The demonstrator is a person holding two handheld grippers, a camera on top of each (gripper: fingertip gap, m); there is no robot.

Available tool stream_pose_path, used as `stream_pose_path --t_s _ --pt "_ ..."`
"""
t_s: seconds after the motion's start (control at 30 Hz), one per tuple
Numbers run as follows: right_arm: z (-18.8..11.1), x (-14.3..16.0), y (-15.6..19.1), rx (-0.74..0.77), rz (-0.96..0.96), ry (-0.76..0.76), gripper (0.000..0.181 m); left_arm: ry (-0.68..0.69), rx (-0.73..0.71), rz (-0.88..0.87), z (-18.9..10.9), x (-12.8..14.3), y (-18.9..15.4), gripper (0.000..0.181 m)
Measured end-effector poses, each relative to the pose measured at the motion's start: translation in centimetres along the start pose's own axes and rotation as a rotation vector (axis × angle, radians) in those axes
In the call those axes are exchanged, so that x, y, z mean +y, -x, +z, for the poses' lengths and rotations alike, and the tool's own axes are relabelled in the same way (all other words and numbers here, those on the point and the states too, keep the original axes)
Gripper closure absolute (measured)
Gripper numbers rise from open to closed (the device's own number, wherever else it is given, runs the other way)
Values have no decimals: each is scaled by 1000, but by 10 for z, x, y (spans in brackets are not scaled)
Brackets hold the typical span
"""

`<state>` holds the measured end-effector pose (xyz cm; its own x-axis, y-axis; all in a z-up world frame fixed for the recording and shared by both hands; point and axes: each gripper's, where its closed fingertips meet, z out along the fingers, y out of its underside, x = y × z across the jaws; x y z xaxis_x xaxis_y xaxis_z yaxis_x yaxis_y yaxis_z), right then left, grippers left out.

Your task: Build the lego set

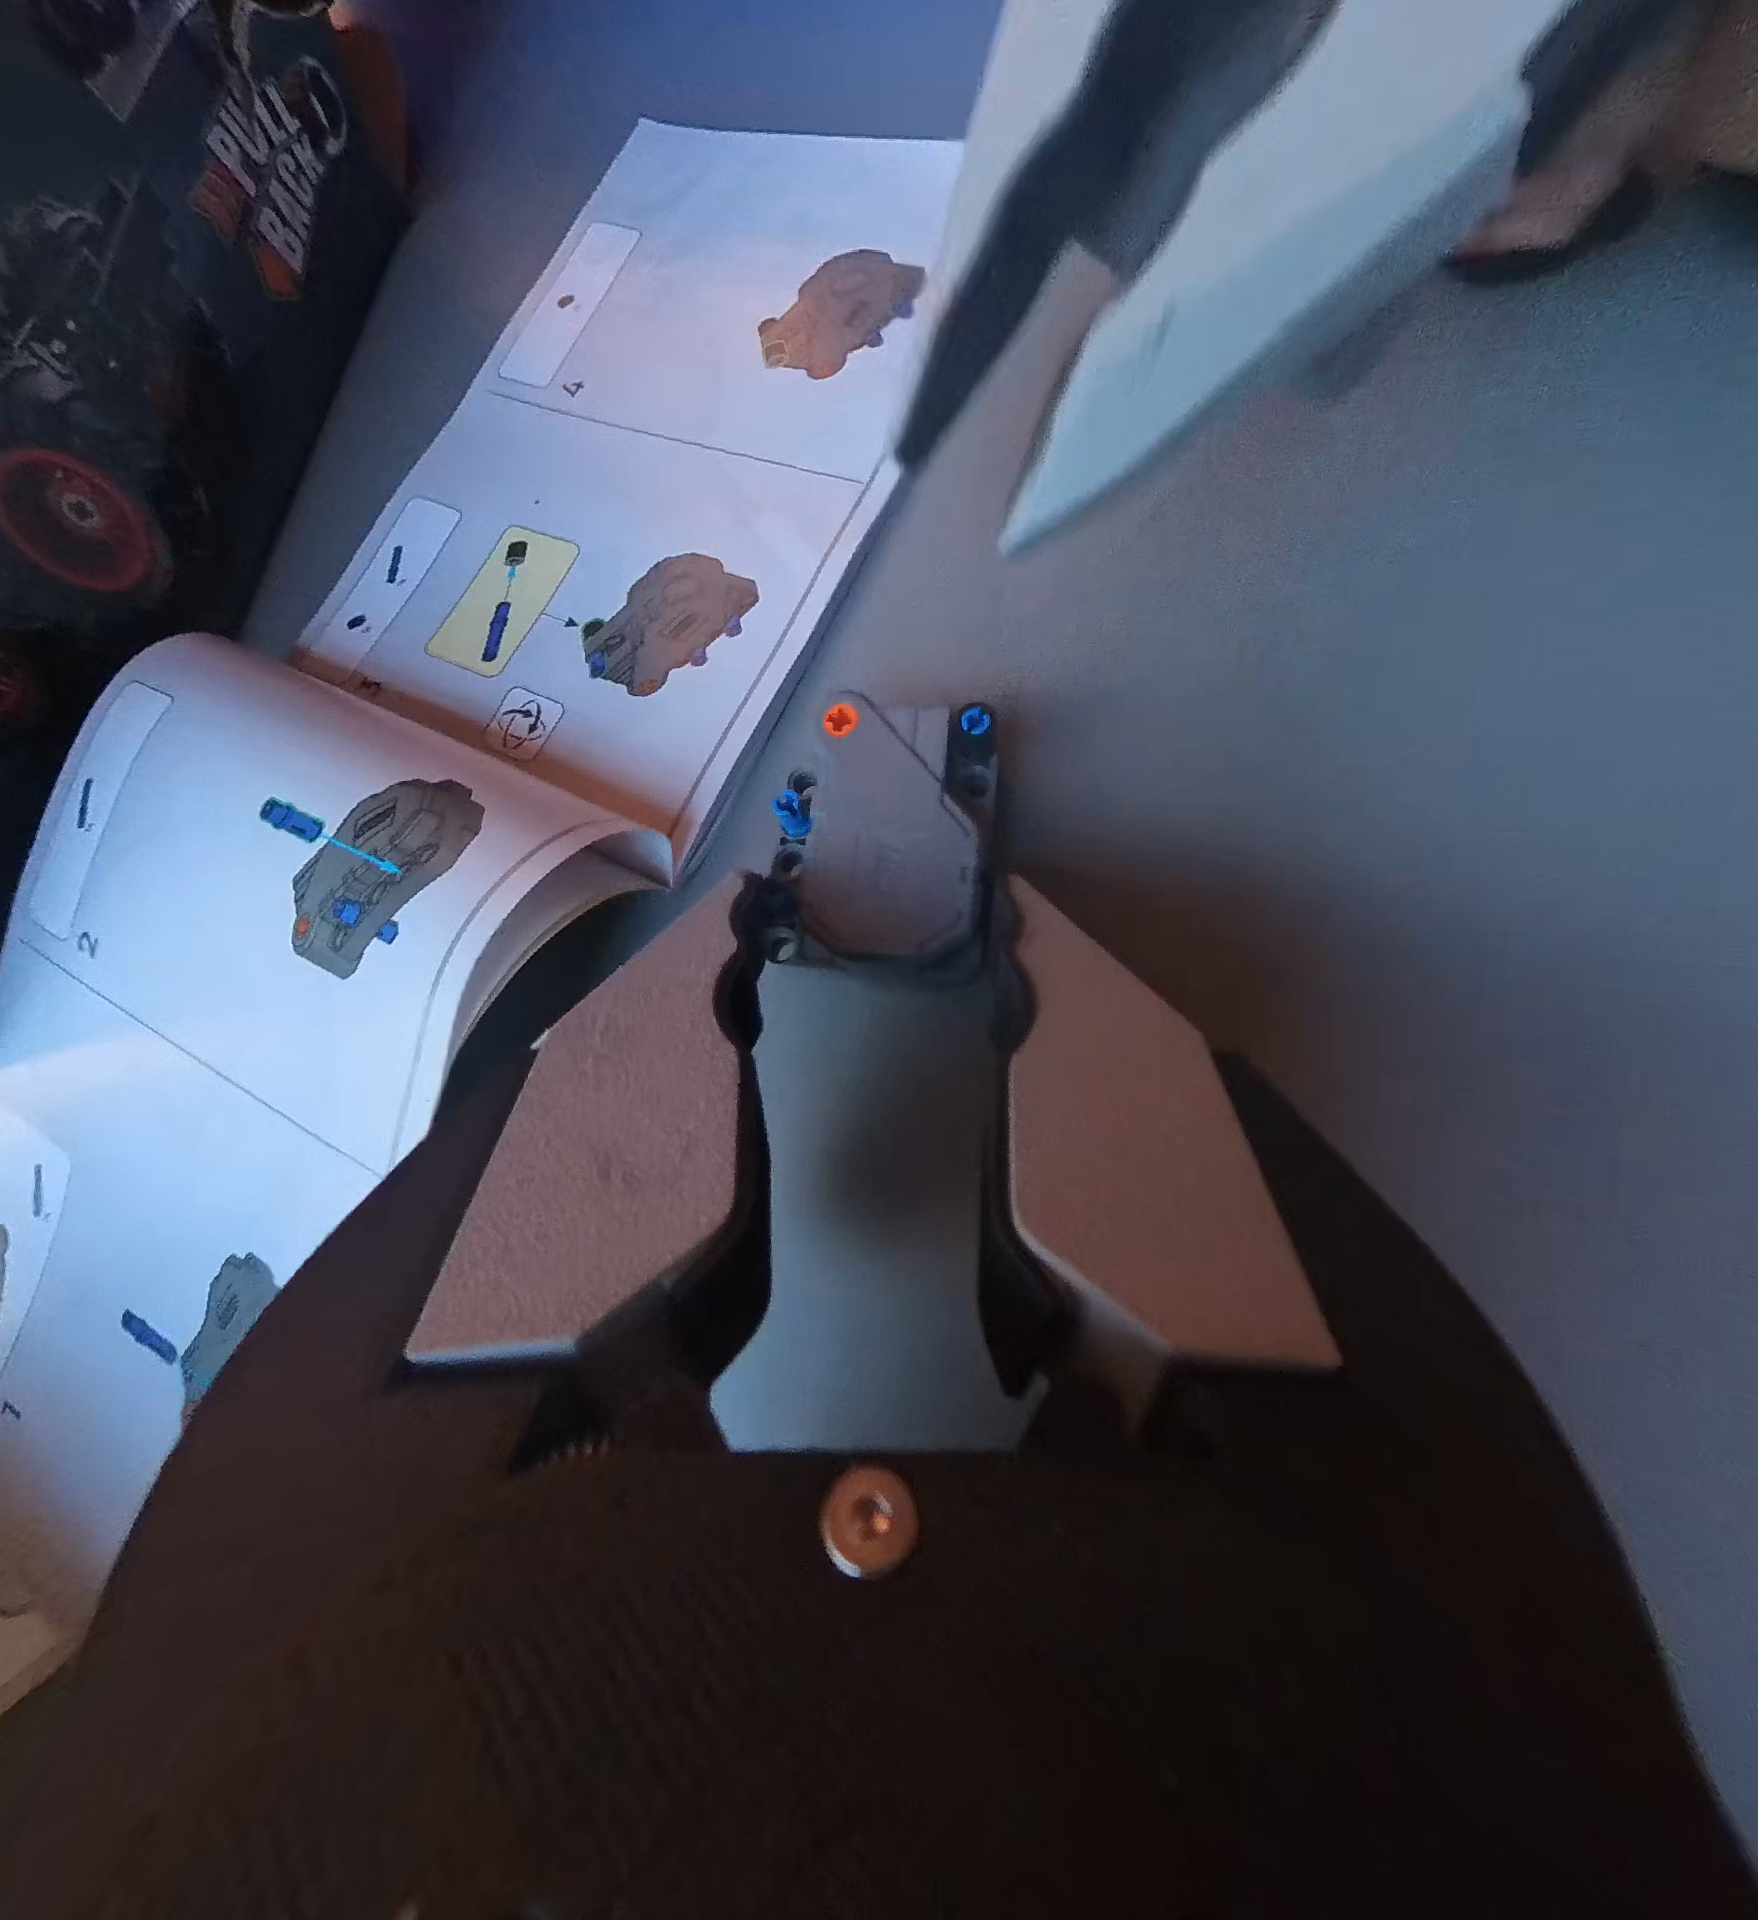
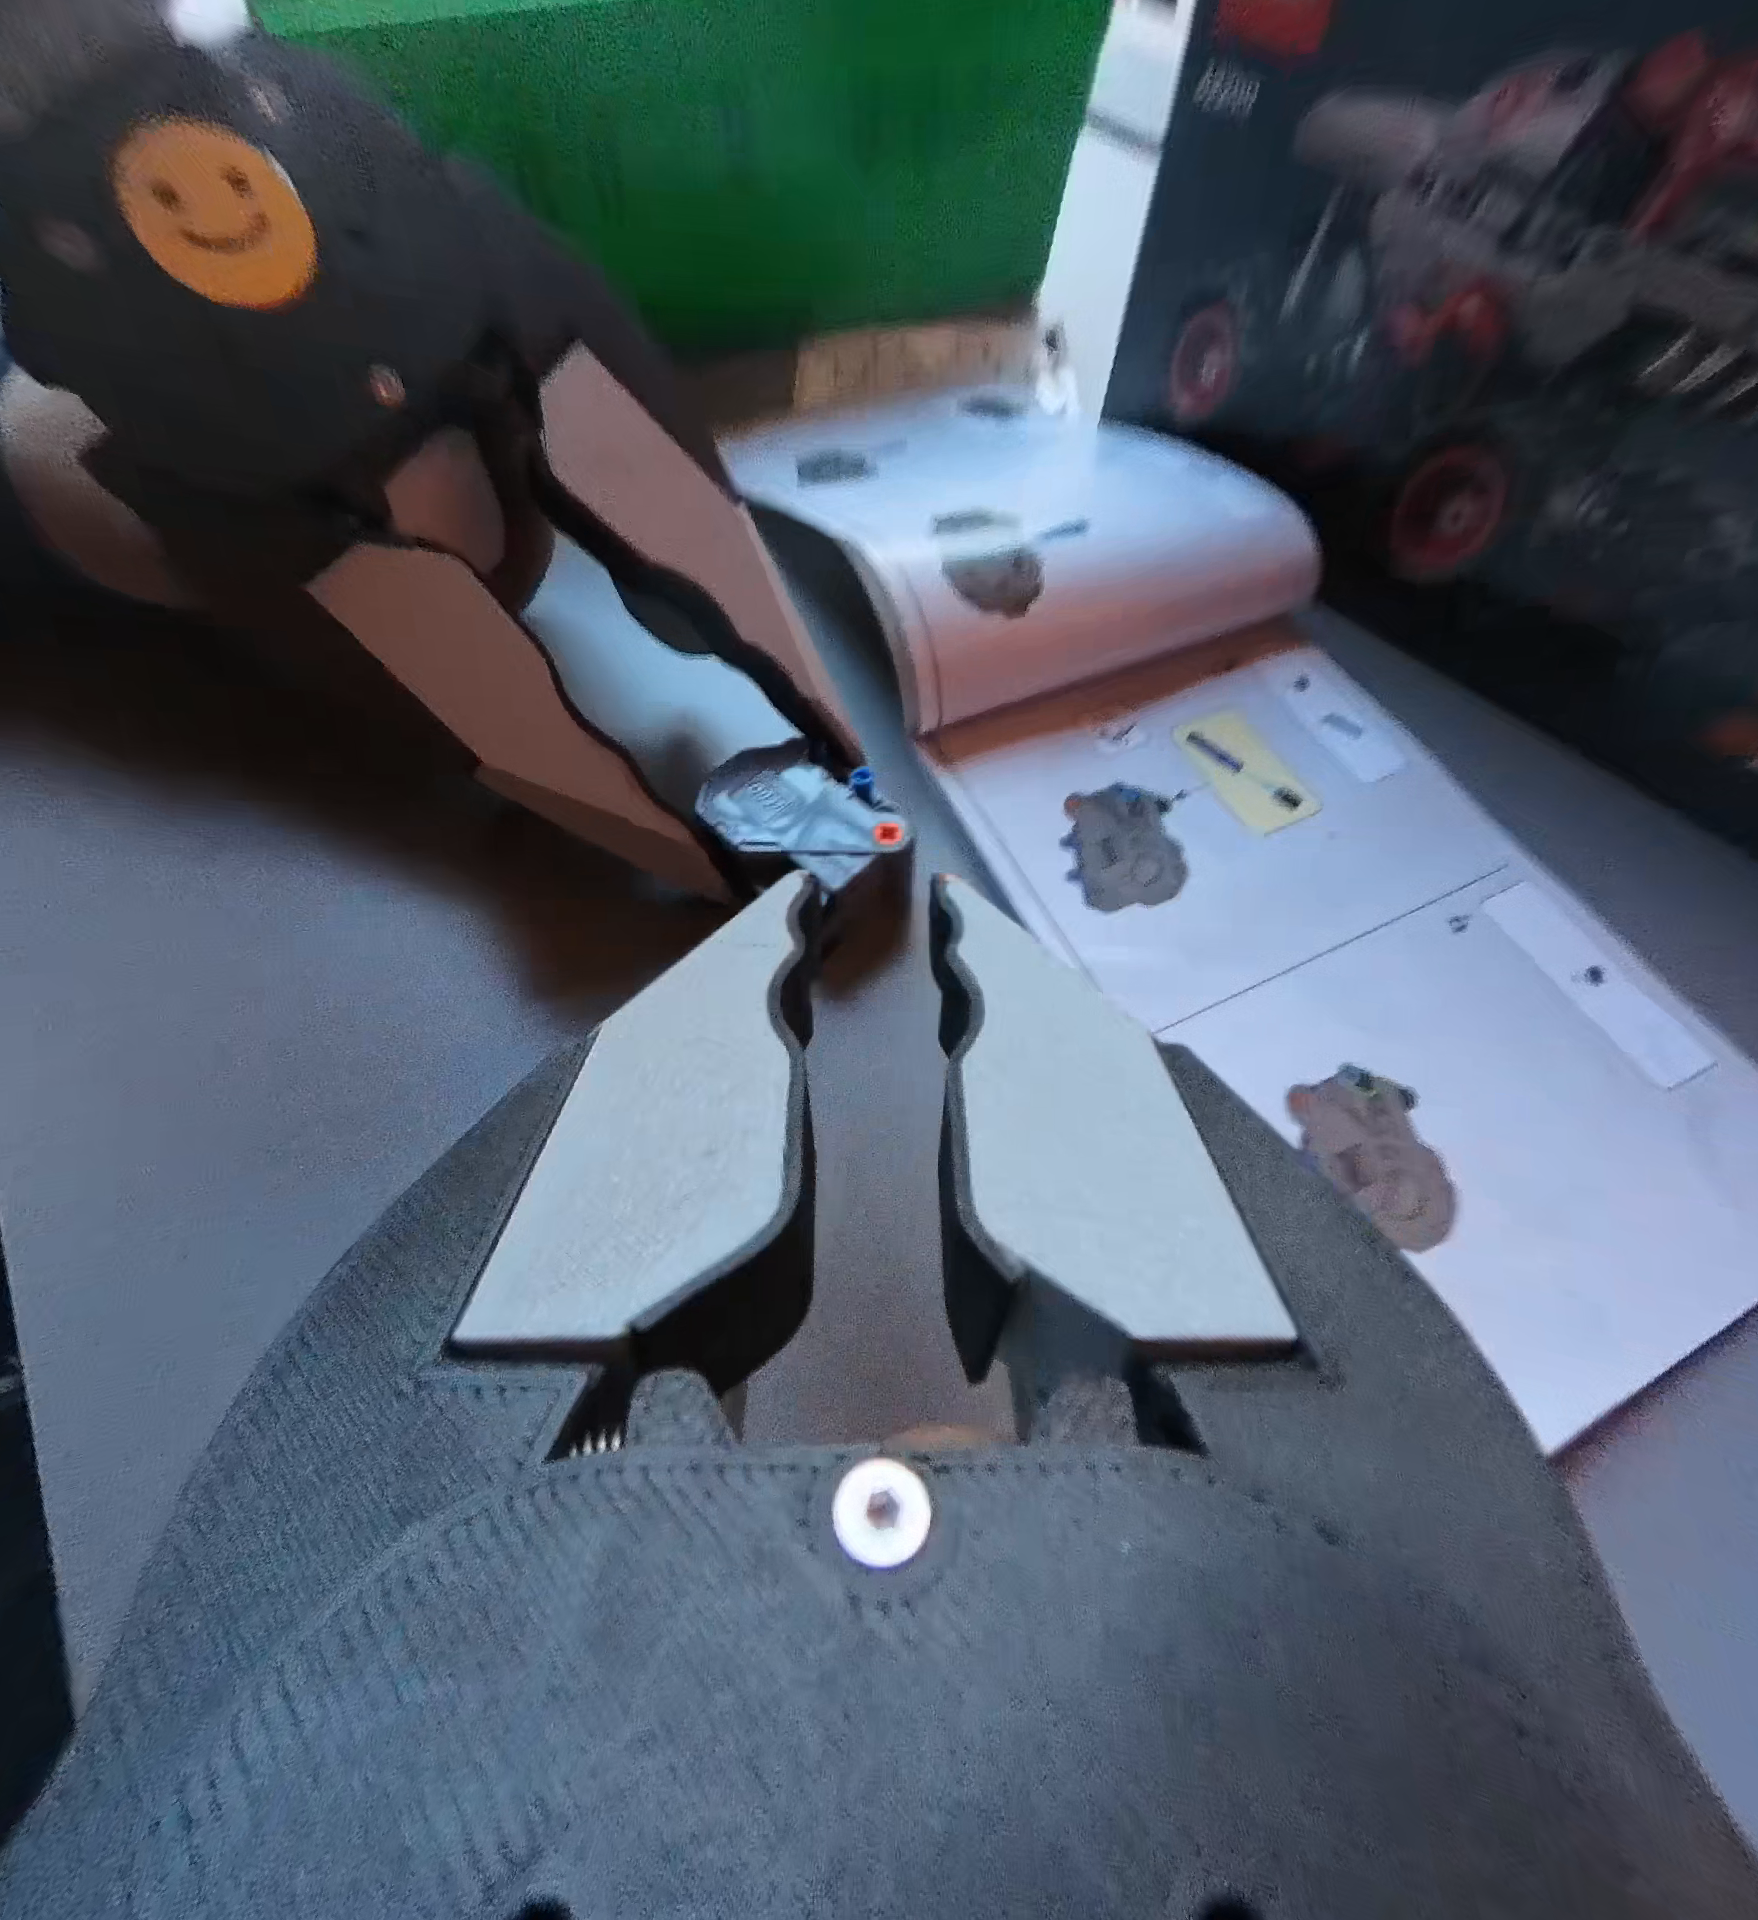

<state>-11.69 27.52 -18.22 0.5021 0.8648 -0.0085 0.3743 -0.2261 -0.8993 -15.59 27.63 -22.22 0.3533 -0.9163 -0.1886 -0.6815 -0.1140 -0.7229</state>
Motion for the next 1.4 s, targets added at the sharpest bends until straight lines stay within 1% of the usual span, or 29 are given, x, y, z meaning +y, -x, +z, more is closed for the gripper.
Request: stream_pose_path --t_s 0.03,0.1,0.13,0.2,0.27,0.33,0.4,0.47,0.5,0.57,0.63,0.67,0.7,0.73,0.8,0.9,1.03,1.13,1.27,1.4 --pt "-4 -4 -5 -9 -2 -36 163 -2 15 1 -1 1 0 141" --pt "-9 -6 -13 -46 -2 -59 161 -11 39 -28 -4 2 1 141" --pt "-10 -5 -17 -60 -2 -53 158 -30 78 -57 -6 0 -1 141" --pt "-12 -4 -18 -102 -29 -55 151 -84 178 -161 -13 -7 -7 141" --pt "-13 -4 -15 -144 -76 -62 149 -120 332 -260 -22 -14 -20 141" --pt "-17 -3 -14 -158 -120 -65 149 -133 429 -358 -27 -16 -23 141" --pt "-24 -4 -3 -211 -140 -95 149 -158 460 -413 -29 -19 -20 141" --pt "-29 -6 8 -252 -161 -115 150 -159 462 -432 -29 -17 -16 141" --pt "-29 -4 8 -229 -189 -102 150 -151 467 -434 -28 -15 -16 141" --pt "-29 -2 -5 -95 -273 -81 155 -142 484 -441 -26 -13 -18 141" --pt "-40 -11 -44 146 -301 -118 156 -146 518 -445 -27 -15 -22 141" --pt "-50 -17 -62 231 -264 -157 156 -151 535 -450 -28 -16 -24 141" --pt "-61 -21 -74 264 -199 -201 156 -153 546 -454 -29 -17 -26 141" --pt "-69 -22 -85 273 -130 -238 157 -154 545 -451 -29 -17 -26 141" --pt "-80 -18 -100 274 -45 -255 157 -149 533 -436 -29 -16 -26 142" --pt "-85 -10 -112 316 -50 -235 158 -142 543 -425 -29 -15 -29 144" --pt "-71 -2 -106 263 -46 -177 159 -110 526 -419 -24 -11 -29 144" --pt "-60 5 -102 264 -101 -108 159 -108 531 -418 -24 -11 -29 144" --pt "-60 6 -101 292 -150 -82 162 -115 519 -404 -25 -12 -29 144" --pt "-65 1 -101 300 -156 -111 163 -115 514 -387 -25 -12 -30 144"
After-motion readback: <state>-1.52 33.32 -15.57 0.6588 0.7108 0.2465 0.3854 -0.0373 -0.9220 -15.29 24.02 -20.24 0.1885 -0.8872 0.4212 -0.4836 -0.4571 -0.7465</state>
